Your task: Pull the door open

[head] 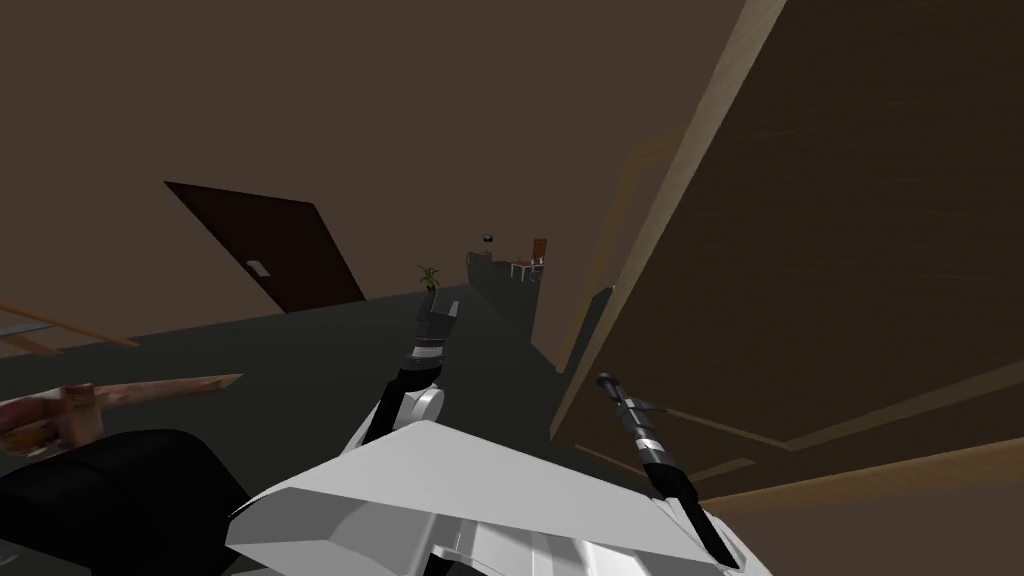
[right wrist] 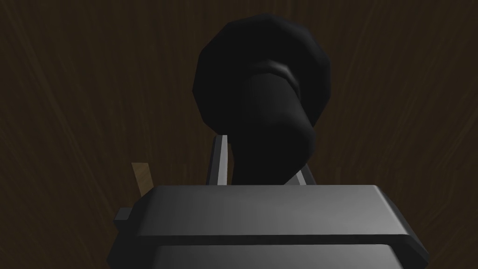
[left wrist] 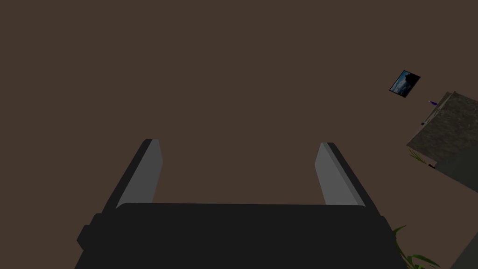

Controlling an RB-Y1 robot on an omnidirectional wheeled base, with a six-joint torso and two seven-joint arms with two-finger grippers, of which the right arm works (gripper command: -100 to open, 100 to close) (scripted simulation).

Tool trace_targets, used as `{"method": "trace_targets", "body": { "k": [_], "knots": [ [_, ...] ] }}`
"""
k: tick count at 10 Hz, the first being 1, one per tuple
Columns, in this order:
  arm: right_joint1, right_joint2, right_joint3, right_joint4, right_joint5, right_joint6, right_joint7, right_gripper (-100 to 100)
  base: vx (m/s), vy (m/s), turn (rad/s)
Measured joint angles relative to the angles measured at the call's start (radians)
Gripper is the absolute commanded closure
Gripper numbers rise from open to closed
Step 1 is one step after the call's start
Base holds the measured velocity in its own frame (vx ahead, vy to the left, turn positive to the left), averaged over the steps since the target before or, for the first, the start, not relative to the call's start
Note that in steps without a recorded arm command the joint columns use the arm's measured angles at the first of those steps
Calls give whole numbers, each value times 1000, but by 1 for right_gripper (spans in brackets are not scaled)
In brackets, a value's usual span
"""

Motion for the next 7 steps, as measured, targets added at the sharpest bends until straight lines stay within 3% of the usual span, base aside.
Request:
{"method": "trace_targets", "body": {
  "k": [1, 2, 5, 7],
  "knots": [
    [4, 2, 4, 1, 1, -2, -3, 100, -150, -44, 158],
    [21, -9, 10, -11, 2, -8, -11, 100, -219, -74, 149],
    [37, -37, 33, 8, 11, -70, -43, 100, -201, -65, 112],
    [76, -57, 49, -11, 16, -103, -63, 100, -184, -83, 131]
  ]
}}
